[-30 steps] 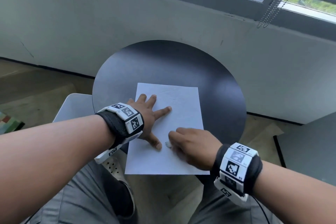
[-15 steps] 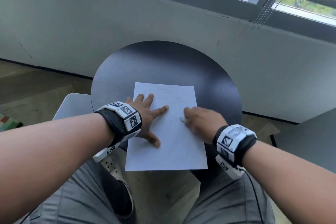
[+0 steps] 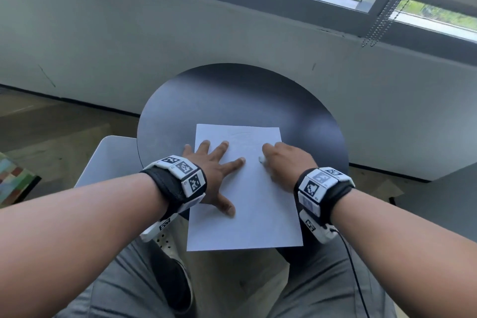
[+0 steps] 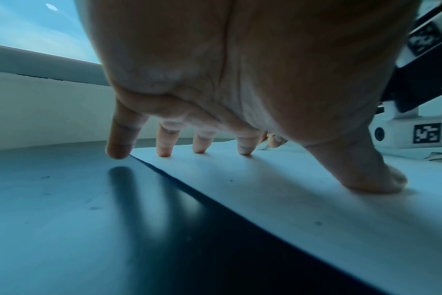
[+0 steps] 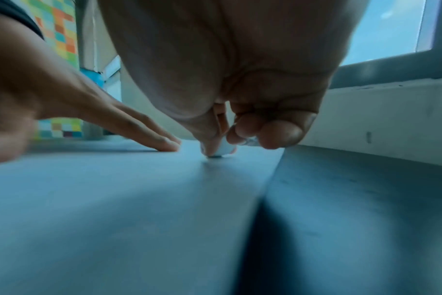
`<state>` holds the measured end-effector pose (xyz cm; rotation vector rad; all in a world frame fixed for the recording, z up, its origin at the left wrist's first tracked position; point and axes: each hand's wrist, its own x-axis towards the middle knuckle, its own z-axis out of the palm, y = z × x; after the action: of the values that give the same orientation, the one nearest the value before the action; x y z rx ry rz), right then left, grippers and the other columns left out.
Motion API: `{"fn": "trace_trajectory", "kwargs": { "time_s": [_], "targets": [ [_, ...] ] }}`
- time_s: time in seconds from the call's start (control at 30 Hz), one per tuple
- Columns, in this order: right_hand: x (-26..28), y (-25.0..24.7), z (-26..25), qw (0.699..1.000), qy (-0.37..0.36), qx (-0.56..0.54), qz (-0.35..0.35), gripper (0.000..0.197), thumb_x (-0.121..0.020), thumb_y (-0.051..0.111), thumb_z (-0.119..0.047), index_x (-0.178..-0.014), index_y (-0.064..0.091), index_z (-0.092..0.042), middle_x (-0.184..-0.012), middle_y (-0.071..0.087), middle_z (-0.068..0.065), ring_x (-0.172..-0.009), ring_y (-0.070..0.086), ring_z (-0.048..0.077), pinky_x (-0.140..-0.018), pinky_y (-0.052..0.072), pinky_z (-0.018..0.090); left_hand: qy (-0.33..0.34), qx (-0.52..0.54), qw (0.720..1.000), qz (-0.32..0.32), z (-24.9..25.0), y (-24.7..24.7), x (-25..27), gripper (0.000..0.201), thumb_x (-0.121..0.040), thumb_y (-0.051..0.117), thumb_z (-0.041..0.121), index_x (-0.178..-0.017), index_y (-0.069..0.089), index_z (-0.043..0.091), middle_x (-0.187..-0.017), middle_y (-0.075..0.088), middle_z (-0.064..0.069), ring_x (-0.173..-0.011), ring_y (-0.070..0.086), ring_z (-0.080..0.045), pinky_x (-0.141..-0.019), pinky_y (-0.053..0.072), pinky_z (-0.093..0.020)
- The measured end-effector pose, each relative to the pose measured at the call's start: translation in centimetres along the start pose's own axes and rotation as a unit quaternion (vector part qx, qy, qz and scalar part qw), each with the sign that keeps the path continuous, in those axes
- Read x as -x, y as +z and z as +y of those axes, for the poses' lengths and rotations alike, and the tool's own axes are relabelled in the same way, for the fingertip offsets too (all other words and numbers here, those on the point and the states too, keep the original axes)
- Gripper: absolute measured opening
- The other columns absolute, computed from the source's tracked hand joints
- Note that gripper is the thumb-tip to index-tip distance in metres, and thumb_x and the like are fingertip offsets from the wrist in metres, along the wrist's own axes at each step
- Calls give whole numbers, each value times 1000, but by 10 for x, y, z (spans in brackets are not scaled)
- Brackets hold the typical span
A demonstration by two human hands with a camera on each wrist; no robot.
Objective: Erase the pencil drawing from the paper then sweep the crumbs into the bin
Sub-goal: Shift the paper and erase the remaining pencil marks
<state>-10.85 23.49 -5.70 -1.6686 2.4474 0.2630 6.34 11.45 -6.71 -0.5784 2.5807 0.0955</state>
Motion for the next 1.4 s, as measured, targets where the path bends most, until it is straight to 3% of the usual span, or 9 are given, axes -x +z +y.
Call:
{"fn": "trace_trajectory", "kwargs": {
  "time_s": [0.1, 0.17, 0.37, 0.57, 0.7, 0.9, 1.07, 1.27, 1.4],
  "targets": [
    [28, 7, -41, 993, -112, 4, -32, 26, -102, 37, -32, -123, 42, -18, -114, 53, 10, -104, 57, 34, -70, 35, 35, -1, 0, 1000, -1, 0, 0, -1, 126, -47, 50, 101, -146, -14, 55, -164, -18, 0, -149, -5, -41, -112, 17, -65],
    [41, 5, -50, 986, -158, -8, -51, 28, -102, 36, -36, -122, 43, -18, -113, 52, 9, -103, 56, 32, -69, 37, 36, 0, 2, 1000, -3, 0, 0, -1, 127, -47, 49, 101, -147, -14, 54, -164, -18, 0, -149, -6, -41, -113, 16, -64],
    [0, 3, 13, 989, 51, -134, -26, 28, -100, 41, -43, -107, 54, -19, -109, 52, 7, -103, 55, 31, -89, 46, 41, 24, 43, 999, -14, -5, 0, 8, 123, -56, 56, 94, -150, -10, 50, -163, -23, -3, -150, -15, -35, -121, 6, -57],
    [-1, 10, 32, 948, 130, -291, -7, 12, -97, 48, -30, -96, 56, -21, -99, 65, 8, -85, 61, 28, -77, 53, 38, 32, 57, 998, -2, -32, 21, 29, 130, -56, 56, 94, -154, -13, 41, -161, -30, 2, -148, -29, -21, -123, -3, -50],
    [13, 8, -2, 931, 80, -355, -29, 15, -92, 59, -42, -93, 57, -28, -92, 67, 1, -77, 61, 21, -73, 53, 33, 28, 48, 998, -3, -31, 26, 26, 131, -54, 50, 98, -151, -20, 43, -161, -31, 2, -146, -32, -22, -121, -7, -54],
    [47, 10, -51, 956, -120, -231, -137, 17, -97, 53, -39, -108, 58, -28, -97, 66, -1, -86, 55, 18, -79, 45, 29, 28, 26, 999, -7, -28, 22, 19, 134, -52, 47, 99, -151, -20, 41, -161, -30, 0, -147, -29, -25, -119, -4, -60],
    [12, 4, -24, 958, 73, -275, -28, 20, -96, 53, -43, -99, 50, -23, -100, 65, 6, -87, 60, 28, -80, 51, 37, 34, 22, 999, 1, -27, 22, 16, 133, -50, 45, 101, -151, -19, 42, -162, -28, 0, -149, -25, -25, -117, 0, -63],
    [50, 9, -72, 964, -137, -207, -91, 17, -101, 46, -34, -105, 50, -18, -101, 66, 12, -86, 54, 30, -78, 47, 39, 57, 26, 998, -2, -24, 24, 16, 131, -53, 49, 98, -151, -19, 43, -161, -31, 3, -148, -26, -24, -117, -3, -64],
    [14, -1, -23, 964, 57, -253, -64, 23, -94, 58, -44, -99, 54, -21, -103, 65, 4, -93, 59, 25, -77, 46, 32, 65, 32, 997, 1, -19, 25, 15, 132, -53, 49, 98, -150, -21, 43, -160, -32, 3, -148, -28, -24, -117, -3, -64]
  ]
}}
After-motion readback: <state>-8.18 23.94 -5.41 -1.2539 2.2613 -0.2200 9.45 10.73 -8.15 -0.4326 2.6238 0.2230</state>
